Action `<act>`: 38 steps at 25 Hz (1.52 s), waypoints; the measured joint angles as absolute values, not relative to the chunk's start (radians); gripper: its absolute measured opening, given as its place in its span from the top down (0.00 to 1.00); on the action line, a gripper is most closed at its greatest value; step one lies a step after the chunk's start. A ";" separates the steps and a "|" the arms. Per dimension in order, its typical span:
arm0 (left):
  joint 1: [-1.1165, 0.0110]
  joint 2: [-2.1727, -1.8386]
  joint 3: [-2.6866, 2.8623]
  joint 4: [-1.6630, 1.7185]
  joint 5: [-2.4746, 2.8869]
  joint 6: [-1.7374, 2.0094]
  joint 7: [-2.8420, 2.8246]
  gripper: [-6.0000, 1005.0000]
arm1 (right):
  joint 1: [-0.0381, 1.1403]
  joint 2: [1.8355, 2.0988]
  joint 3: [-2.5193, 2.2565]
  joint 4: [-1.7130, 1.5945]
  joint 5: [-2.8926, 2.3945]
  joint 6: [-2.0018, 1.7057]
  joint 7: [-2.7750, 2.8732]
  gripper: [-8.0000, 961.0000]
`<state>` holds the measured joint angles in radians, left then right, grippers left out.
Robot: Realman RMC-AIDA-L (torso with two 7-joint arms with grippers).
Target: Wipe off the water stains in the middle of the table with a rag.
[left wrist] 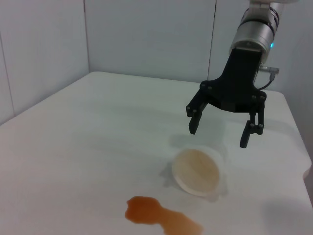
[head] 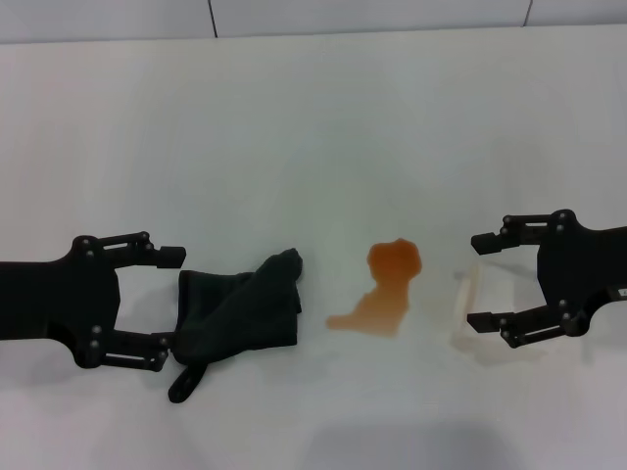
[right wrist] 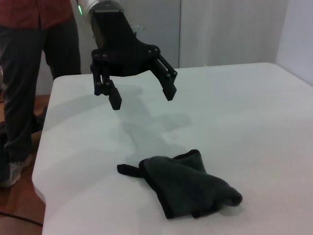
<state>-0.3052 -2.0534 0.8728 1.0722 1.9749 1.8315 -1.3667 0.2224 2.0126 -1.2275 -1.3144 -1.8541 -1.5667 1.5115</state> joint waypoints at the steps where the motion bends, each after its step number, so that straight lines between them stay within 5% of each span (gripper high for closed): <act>1: -0.305 -2.053 0.873 1.072 1.975 1.832 -1.367 0.11 | 0.222 2.013 -1.229 -1.314 -1.854 -1.566 1.512 0.12; 38: -0.314 -2.044 0.879 1.074 1.979 1.833 -1.372 0.11 | 0.269 2.011 -1.327 -1.596 -2.183 -1.571 1.920 0.14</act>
<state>-0.3144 -2.0438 0.8789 1.0743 1.9789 1.8331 -1.3718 0.2689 2.0110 -1.3267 -1.5956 -2.1827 -1.5706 1.9200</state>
